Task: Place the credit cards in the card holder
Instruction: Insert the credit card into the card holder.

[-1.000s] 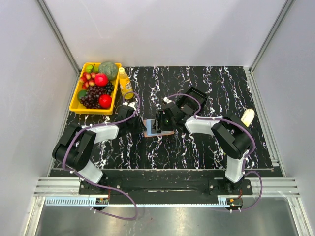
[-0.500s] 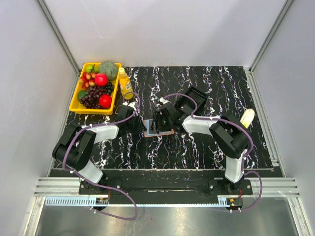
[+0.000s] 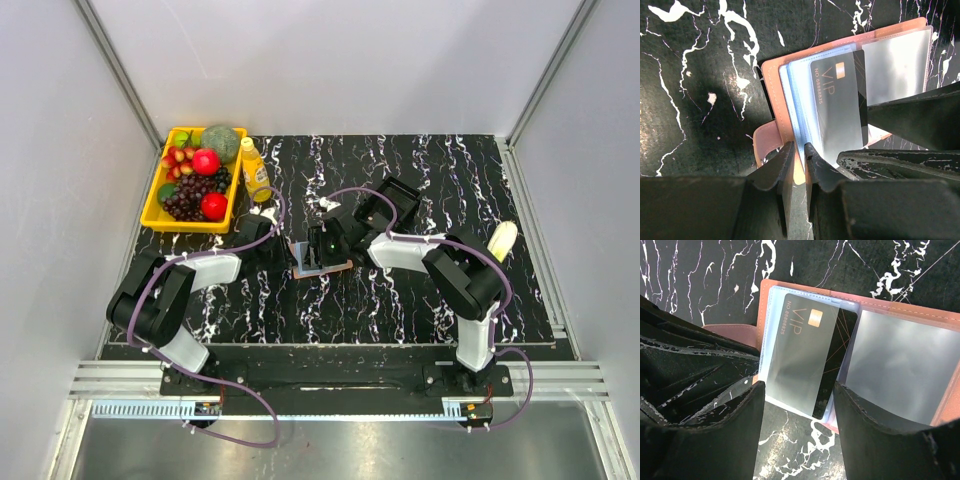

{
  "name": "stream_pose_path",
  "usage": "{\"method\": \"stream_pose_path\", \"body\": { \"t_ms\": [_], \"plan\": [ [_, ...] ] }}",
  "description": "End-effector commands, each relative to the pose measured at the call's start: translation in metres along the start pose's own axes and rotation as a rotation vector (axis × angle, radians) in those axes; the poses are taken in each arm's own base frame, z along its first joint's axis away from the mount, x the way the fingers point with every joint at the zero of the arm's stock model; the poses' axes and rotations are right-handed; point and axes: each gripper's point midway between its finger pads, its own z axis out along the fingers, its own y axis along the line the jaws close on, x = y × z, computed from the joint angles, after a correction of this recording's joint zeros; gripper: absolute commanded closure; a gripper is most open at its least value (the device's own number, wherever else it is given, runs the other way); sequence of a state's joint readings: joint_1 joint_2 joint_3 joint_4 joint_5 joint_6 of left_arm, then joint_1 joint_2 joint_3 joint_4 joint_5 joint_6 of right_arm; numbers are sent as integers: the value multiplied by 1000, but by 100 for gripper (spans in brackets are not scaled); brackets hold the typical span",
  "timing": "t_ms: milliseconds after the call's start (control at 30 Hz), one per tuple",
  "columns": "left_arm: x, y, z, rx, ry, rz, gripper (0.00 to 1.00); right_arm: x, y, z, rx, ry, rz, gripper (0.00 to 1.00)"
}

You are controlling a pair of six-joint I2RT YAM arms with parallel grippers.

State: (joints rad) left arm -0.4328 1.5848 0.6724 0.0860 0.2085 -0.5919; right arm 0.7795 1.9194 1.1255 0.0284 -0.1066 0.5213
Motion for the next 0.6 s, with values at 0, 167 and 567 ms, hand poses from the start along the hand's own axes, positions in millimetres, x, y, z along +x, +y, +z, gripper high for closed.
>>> {"method": "stream_pose_path", "body": {
  "t_ms": [0, 167, 567],
  "plan": [
    [34, 30, -2, -105, 115, 7, 81, -10, 26, -1, -100, -49, -23, 37],
    [31, 34, -4, -134, 108, 19, 81, -28, 15, -8, -21, -105, -36, 35],
    [27, 34, -6, -145, 95, 29, 81, -44, 4, -2, 28, -123, -5, 30]
  ]
}}
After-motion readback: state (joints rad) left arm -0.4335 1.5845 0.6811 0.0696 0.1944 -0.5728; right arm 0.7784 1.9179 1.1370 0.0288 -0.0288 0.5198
